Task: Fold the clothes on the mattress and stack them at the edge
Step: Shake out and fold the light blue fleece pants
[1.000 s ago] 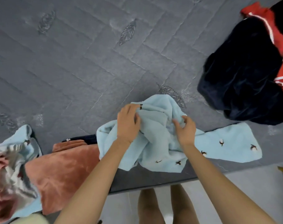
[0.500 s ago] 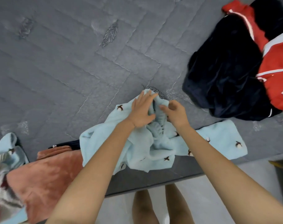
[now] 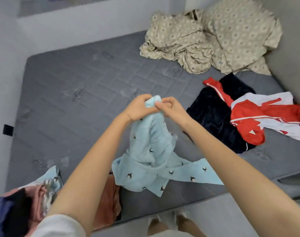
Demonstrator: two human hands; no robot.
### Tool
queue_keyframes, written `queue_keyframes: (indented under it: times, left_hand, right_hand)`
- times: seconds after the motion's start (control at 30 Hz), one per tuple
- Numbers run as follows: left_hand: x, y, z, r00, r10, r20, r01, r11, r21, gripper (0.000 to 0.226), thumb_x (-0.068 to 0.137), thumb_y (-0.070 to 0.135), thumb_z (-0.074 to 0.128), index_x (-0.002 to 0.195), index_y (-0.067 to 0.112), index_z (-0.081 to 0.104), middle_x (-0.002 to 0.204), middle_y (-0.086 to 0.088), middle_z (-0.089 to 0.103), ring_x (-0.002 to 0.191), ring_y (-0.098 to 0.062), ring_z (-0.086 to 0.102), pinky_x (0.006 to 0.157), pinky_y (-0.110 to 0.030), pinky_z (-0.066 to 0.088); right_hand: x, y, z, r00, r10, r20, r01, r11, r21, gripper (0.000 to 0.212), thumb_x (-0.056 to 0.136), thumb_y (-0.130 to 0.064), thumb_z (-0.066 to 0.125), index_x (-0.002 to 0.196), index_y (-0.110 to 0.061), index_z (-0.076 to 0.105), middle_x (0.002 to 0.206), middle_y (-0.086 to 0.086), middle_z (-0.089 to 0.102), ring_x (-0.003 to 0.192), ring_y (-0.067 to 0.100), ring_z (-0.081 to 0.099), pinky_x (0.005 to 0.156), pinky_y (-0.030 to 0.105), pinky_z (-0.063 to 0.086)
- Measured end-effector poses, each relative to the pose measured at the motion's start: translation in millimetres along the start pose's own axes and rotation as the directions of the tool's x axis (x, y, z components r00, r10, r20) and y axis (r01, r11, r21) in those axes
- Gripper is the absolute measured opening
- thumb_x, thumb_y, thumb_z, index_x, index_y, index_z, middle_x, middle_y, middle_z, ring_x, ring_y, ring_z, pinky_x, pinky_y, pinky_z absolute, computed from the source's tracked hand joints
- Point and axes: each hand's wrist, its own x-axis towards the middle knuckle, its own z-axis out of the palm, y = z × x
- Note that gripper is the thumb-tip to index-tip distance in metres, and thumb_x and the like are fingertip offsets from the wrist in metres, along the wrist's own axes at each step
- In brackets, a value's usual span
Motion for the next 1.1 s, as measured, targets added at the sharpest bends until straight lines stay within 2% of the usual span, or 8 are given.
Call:
queue_keyframes:
  times: [0.1, 0.23, 0.4, 0.5, 0.6, 0.7, 0.93, 1.1]
  left_hand:
    - [-26.3, 35.4, -34.4, 0.997, 0.041, -0.062, -0.048, 0.993, -0.111, 0.026, 0.082, 0.022, 0.075, 0.071, 0.016, 0.052, 0.067, 0.006, 0.047, 0.055, 0.001, 0.043, 0.052, -0.017, 0.036]
    - [-66.6, 77.5, -87.1, 0.992, 0.119, -0.043, -0.126, 0.971, -0.204, 0.017, 0.082, 0.025, 0.075, 0.074, 0.022, 0.060, 0.068, 0.011, 0.058, 0.063, -0.001, 0.055, 0.052, -0.015, 0.043]
    - [-110.5, 90.2, -147.9, 0.939, 0.131, -0.319, -0.243, 0.908, -0.342, 0.019, 0.076, 0.032, 0.074, 0.079, 0.017, 0.063, 0.077, 0.002, 0.063, 0.072, -0.011, 0.061, 0.063, -0.022, 0.050]
    - [-130.9, 87.1, -182.6, 0.821, 0.058, -0.568, -0.346, 0.841, -0.415, 0.011, 0.080, 0.027, 0.072, 0.076, 0.021, 0.063, 0.074, 0.007, 0.066, 0.071, -0.009, 0.063, 0.067, -0.024, 0.052]
    - [-152.4, 87.6, -214.5, 0.731, 0.025, -0.682, -0.432, 0.790, -0.435, 0.009, 0.088, 0.023, 0.067, 0.080, 0.020, 0.064, 0.076, 0.006, 0.070, 0.074, -0.009, 0.067, 0.066, -0.025, 0.054]
    - [-171.0, 91.4, -233.8, 0.668, 0.027, -0.744, -0.483, 0.776, -0.406, 0.011, 0.090, 0.022, 0.065, 0.080, 0.020, 0.063, 0.075, 0.007, 0.070, 0.073, -0.008, 0.067, 0.066, -0.023, 0.055]
    - [-193.9, 95.2, -259.8, 0.494, -0.014, -0.869, -0.531, 0.787, -0.315, 0.010, 0.092, 0.021, 0.063, 0.095, 0.014, 0.056, 0.087, 0.002, 0.064, 0.076, -0.006, 0.064, 0.068, -0.022, 0.054]
    - [-205.5, 115.2, -275.2, 0.365, 0.036, -0.930, -0.493, 0.855, -0.160, 0.014, 0.091, 0.026, 0.063, 0.082, 0.026, 0.052, 0.082, 0.010, 0.058, 0.073, 0.000, 0.057, 0.069, -0.020, 0.048]
  right_hand:
    - [-24.4, -11.6, 3.6, 0.961, -0.022, 0.274, 0.070, 0.984, -0.166, 0.044, 0.083, -0.042, 0.072, 0.119, -0.040, 0.047, 0.110, -0.024, 0.063, 0.095, -0.018, 0.058, 0.076, 0.005, 0.046]
    - [-40.6, -24.2, 8.1, 0.932, 0.000, 0.363, 0.163, 0.892, -0.421, 0.059, 0.072, -0.054, 0.077, 0.125, -0.045, 0.053, 0.126, -0.020, 0.060, 0.117, 0.005, 0.057, 0.102, 0.035, 0.046]
    - [-46.5, -67.0, -0.6, 0.943, -0.002, 0.334, 0.183, 0.839, -0.513, 0.049, 0.069, -0.053, 0.079, 0.104, -0.020, 0.067, 0.100, -0.005, 0.071, 0.091, 0.014, 0.066, 0.085, 0.036, 0.054]
    - [-50.1, -102.2, -7.6, 0.945, -0.008, 0.328, 0.223, 0.748, -0.625, 0.052, 0.068, -0.062, 0.076, 0.068, -0.017, 0.049, 0.064, -0.006, 0.044, 0.058, 0.011, 0.042, 0.059, 0.030, 0.030]
    - [-54.1, -140.0, -10.2, 0.942, -0.055, 0.332, 0.271, 0.709, -0.652, 0.056, 0.074, -0.061, 0.071, 0.062, -0.021, 0.035, 0.060, -0.007, 0.030, 0.053, 0.010, 0.028, 0.056, 0.028, 0.019]
    - [-58.9, -173.9, -9.2, 0.940, -0.153, 0.306, 0.320, 0.709, -0.628, 0.042, 0.083, -0.050, 0.069, 0.069, -0.015, 0.049, 0.069, -0.002, 0.042, 0.064, 0.012, 0.040, 0.060, 0.028, 0.027]
    - [-84.7, -251.4, 5.7, 0.934, -0.356, 0.005, 0.356, 0.934, -0.034, 0.008, 0.090, -0.019, 0.066, 0.087, -0.012, 0.069, 0.079, 0.004, 0.069, 0.072, 0.015, 0.063, 0.058, 0.021, 0.049]
    - [-111.0, -322.0, 1.1, 0.963, -0.267, 0.021, 0.239, 0.892, 0.383, 0.027, 0.091, -0.026, 0.063, 0.105, -0.002, 0.067, 0.096, 0.014, 0.073, 0.082, 0.024, 0.071, 0.064, 0.029, 0.056]
